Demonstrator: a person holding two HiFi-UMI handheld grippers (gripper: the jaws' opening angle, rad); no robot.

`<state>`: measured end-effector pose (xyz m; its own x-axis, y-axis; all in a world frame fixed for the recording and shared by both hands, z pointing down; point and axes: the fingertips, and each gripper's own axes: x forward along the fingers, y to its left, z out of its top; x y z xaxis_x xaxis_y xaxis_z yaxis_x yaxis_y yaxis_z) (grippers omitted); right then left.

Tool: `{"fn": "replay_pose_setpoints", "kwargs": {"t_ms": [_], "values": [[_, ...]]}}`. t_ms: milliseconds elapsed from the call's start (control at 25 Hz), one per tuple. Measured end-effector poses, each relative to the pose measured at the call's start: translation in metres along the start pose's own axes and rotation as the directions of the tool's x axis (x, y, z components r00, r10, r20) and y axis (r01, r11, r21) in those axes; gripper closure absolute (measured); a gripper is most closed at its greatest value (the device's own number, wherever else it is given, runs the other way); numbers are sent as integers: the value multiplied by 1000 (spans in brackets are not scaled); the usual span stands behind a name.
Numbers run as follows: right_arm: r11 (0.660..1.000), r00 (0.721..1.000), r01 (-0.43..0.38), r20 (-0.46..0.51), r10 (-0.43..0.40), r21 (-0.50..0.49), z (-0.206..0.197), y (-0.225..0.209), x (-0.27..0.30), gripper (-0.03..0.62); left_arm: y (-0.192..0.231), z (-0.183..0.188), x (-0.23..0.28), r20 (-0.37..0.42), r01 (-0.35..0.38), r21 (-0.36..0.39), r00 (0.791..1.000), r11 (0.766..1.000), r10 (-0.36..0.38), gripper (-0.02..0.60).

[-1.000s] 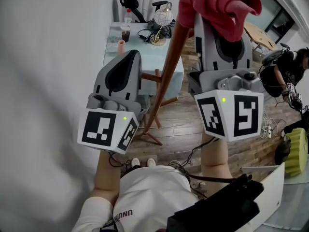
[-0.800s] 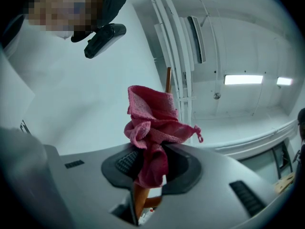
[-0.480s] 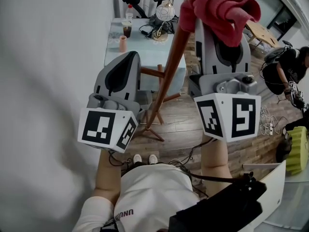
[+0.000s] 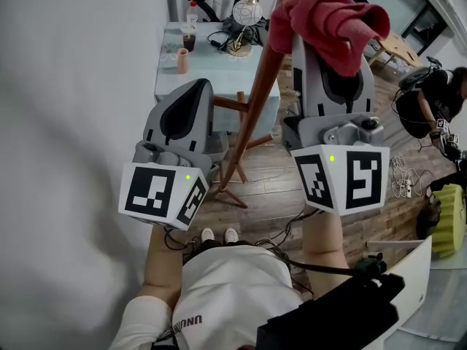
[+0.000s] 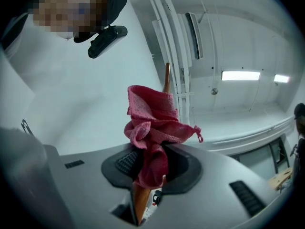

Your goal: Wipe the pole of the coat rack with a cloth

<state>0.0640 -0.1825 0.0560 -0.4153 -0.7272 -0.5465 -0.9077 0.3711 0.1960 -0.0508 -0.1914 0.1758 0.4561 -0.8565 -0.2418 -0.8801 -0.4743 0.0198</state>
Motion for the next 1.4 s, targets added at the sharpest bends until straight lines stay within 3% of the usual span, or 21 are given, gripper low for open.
{"fn": "replay_pose_setpoints", "kwargs": {"t_ms": [1400], "values": [[997,996,8,-89,-2,71,-49,10,-30,485,-20,-42,-10,-77,39,-19,996,999,-40,568]]}}
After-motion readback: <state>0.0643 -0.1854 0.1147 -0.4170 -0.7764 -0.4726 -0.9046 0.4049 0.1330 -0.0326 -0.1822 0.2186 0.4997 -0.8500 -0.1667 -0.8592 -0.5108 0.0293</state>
